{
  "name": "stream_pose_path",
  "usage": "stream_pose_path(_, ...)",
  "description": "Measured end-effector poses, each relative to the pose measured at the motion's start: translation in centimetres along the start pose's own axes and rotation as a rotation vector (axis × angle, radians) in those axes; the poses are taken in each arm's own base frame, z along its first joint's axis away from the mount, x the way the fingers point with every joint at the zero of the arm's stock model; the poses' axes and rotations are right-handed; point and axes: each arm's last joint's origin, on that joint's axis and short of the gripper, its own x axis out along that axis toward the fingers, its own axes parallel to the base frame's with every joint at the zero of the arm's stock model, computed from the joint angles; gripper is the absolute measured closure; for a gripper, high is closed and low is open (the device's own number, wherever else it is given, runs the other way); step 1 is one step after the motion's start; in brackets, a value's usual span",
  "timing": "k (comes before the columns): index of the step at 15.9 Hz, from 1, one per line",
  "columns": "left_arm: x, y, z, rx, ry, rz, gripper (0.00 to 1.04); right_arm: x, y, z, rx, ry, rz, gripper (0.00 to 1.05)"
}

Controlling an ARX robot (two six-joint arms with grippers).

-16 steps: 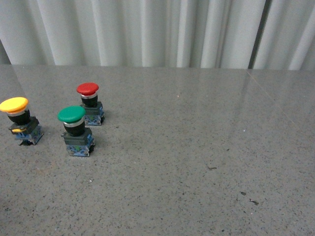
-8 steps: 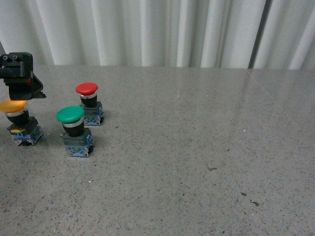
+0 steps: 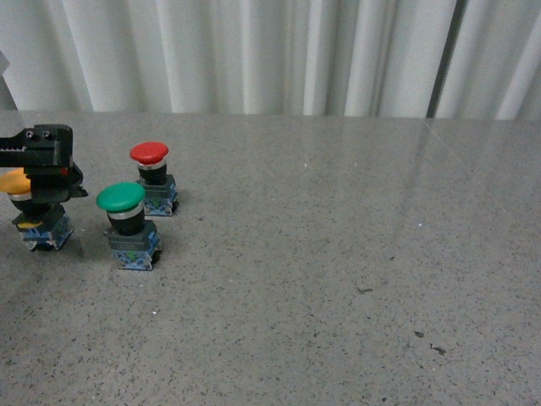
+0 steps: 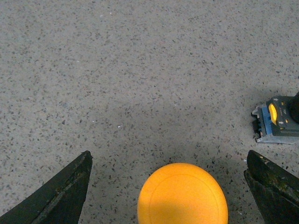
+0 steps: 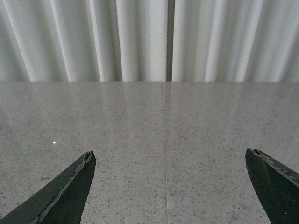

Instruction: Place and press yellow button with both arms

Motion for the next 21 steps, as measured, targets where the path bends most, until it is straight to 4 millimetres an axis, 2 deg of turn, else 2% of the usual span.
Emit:
stream_pose_path(2,0.2,0.0,-0.4,0.001,0.012,0.001,0.08,0.0,0.0,0.0,0.000,0.000,0.000,0.07)
stream_pose_path(5,0.0,-0.2,-0.3,0.005,0.006,0.012,0.39,0.0,0.0,0.0,0.000,0.000,0.000,0.07)
stream_pose_path(7,-1.1,-0.6,0.2,0.018,-0.019,0.020,0.58,0.0,0.0,0.0,0.000,0.000,0.000,0.07)
stream_pose_path(8,-1.9,-0.8,0.7,0.021,-0.044,0.021,0.65,0.0,0.0,0.0,0.000,0.000,0.000,0.07)
stream_pose_path(11,-5.3,-2.4,2.6,0.039,-0.142,0.010,0.66,0.0,0.0,0.0,0.000,0.000,0.000,0.07)
stream_pose_path(14,-8.0,-7.0,5.6,0.047,-0.255,-0.065,0.66,0.0,0.0,0.0,0.000,0.000,0.000,0.07)
stream_pose_path(15,-8.5,-9.1,6.6,0.043,-0.288,-0.102,0.66,0.0,0.0,0.0,0.000,0.000,0.000,0.07)
stream_pose_path(17,-8.0,-14.1,7.7,0.033,-0.288,-0.182,0.66,0.0,0.0,0.0,0.000,0.000,0.000,0.07)
stream_pose_path(18,-7.0,-16.4,7.4,0.030,-0.255,-0.213,0.66,0.0,0.0,0.0,0.000,0.000,0.000,0.07)
stream_pose_path(21,-4.7,-22.4,4.3,0.029,-0.143,-0.246,0.66,0.0,0.0,0.0,0.000,0.000,0.000,0.07)
